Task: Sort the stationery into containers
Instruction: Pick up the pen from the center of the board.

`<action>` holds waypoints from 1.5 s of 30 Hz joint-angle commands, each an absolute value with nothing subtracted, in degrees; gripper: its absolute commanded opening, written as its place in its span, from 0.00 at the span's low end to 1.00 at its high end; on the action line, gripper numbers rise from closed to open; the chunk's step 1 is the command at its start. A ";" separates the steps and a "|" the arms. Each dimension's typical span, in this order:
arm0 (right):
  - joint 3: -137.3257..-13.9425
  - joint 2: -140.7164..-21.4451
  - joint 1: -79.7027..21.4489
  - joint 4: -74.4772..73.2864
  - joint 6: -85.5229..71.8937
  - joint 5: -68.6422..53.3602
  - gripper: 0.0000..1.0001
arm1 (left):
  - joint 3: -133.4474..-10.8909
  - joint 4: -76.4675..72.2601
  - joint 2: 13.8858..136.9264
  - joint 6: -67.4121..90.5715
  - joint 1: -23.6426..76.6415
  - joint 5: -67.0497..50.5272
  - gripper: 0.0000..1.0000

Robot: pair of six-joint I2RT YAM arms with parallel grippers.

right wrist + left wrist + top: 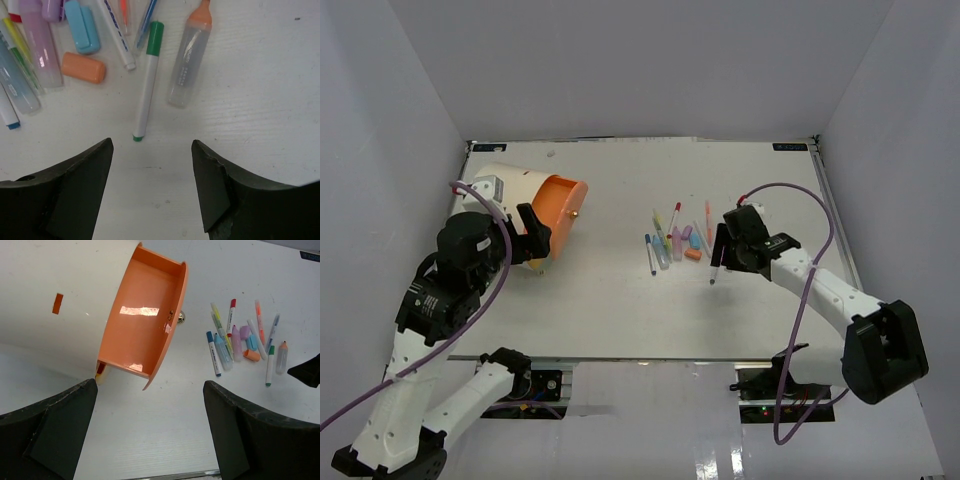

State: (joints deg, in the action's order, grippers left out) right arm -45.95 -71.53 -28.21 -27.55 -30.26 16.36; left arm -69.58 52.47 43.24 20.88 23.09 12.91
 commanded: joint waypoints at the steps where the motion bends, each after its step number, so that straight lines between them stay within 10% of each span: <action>1: -53.15 -76.09 -28.04 -25.14 -29.98 20.83 0.70 | -69.17 52.82 42.28 21.53 22.94 12.74 0.98; 45: -72.34 -103.54 -21.45 -25.14 -31.11 19.95 0.51 | -65.57 50.45 40.96 20.39 22.94 9.23 0.98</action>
State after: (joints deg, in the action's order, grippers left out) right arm -71.11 -104.88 -21.76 -26.37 -30.02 19.35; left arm -65.52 50.98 41.30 20.78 23.09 9.98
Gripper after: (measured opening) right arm 0.512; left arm 0.979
